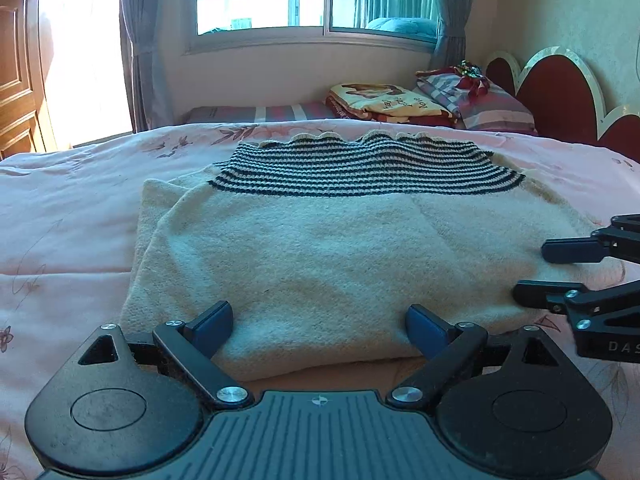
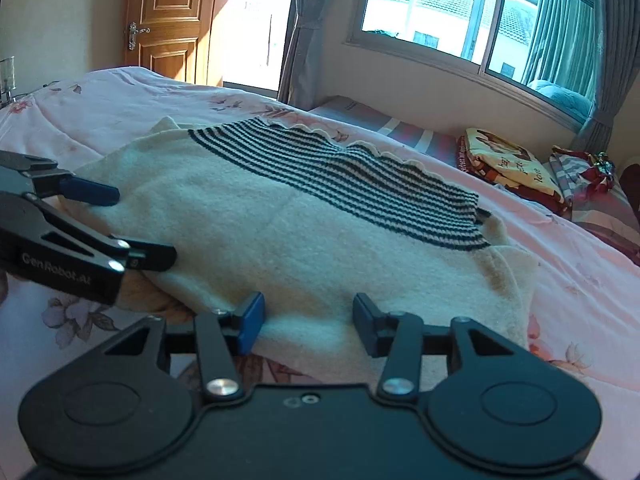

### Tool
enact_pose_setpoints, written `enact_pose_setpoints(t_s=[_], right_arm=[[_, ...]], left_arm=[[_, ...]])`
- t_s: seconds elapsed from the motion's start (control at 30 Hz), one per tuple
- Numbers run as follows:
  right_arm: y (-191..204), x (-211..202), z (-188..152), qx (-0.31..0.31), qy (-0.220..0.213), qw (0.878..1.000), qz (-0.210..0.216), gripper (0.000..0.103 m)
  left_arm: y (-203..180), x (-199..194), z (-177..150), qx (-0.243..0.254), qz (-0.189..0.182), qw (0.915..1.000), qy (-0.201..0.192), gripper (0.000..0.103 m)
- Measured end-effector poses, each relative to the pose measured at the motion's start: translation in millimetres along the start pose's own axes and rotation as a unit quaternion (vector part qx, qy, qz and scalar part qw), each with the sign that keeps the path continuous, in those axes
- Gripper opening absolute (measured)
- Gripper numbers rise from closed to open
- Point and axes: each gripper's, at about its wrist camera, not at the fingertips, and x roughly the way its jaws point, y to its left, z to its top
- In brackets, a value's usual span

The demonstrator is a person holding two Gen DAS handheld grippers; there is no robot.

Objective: Fold small clothes

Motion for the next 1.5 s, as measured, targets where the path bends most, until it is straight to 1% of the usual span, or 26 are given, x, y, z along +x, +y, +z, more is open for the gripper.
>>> enact_pose_setpoints(t_s=[0.1,0.3,0.4,0.63,0.77,0.87,0.9,0.93,1.0,1.03,1.1,1.13,1.23,1.3,1.37,1.5], right_arm=[[-17,-10,-12,-0.003,0.007,1.000,-0.012,0.047],[-56,-22,-38,0.038,0.025,0.999,-0.028,0.049],[-59,-23,-46,0.038,0.028,0.998,-0.033,0.049],[-65,-20,-44,0.056,0.033,0.998,-0.025,0.049],[-69,-21,-48,0.067,0.026,0.997,-0.018,0.050],[-65,-25,-41,0.069,0.040,0.996,-0.029,0.049],[-64,-29,-37,0.070,0.037,0.996,-0.033,0.049],[-65,-38,-34,0.079,0.020,0.996,-0.032,0.048],[-71,-47,-30,0.100,-0.001,0.994,-0.033,0.048],[-76,-47,-27,0.116,-0.005,0.993,-0.034,0.048],[-83,-41,-24,0.136,-0.003,0.990,-0.033,0.047],[-84,-36,-23,0.137,0.002,0.990,-0.035,0.045],[-79,-19,-27,0.118,0.022,0.992,-0.038,0.045],[-73,-15,-32,0.102,0.021,0.993,-0.047,0.047],[-69,-15,-32,0.091,0.025,0.994,-0.054,0.047],[-66,-15,-36,0.074,0.020,0.995,-0.061,0.048]], left_arm=[[11,-3,-3,-0.001,0.002,1.0000,0.003,0.093],[22,-6,-9,0.013,0.009,0.9999,0.004,0.093],[23,-6,-9,0.015,0.009,0.9998,0.004,0.093],[25,-5,-7,0.015,0.004,0.9998,0.012,0.093],[28,-2,-7,0.009,-0.001,0.9999,0.011,0.094],[26,-11,-3,0.001,0.007,1.0000,0.007,0.094],[27,-17,-1,-0.005,0.014,0.9999,-0.001,0.094],[31,-23,1,-0.015,0.024,0.9995,-0.012,0.094],[39,-30,6,-0.034,0.027,0.9988,-0.024,0.094],[42,-29,8,-0.038,0.031,0.9985,-0.023,0.094],[43,-19,9,-0.027,0.039,0.9989,-0.004,0.094],[42,-12,8,-0.020,0.045,0.9987,0.008,0.094],[44,-6,3,-0.025,0.043,0.9987,0.014,0.094],[46,-3,2,-0.031,0.040,0.9986,0.018,0.096],[50,0,1,-0.038,0.037,0.9984,0.022,0.101],[53,4,-1,-0.041,0.032,0.9984,0.024,0.103]])
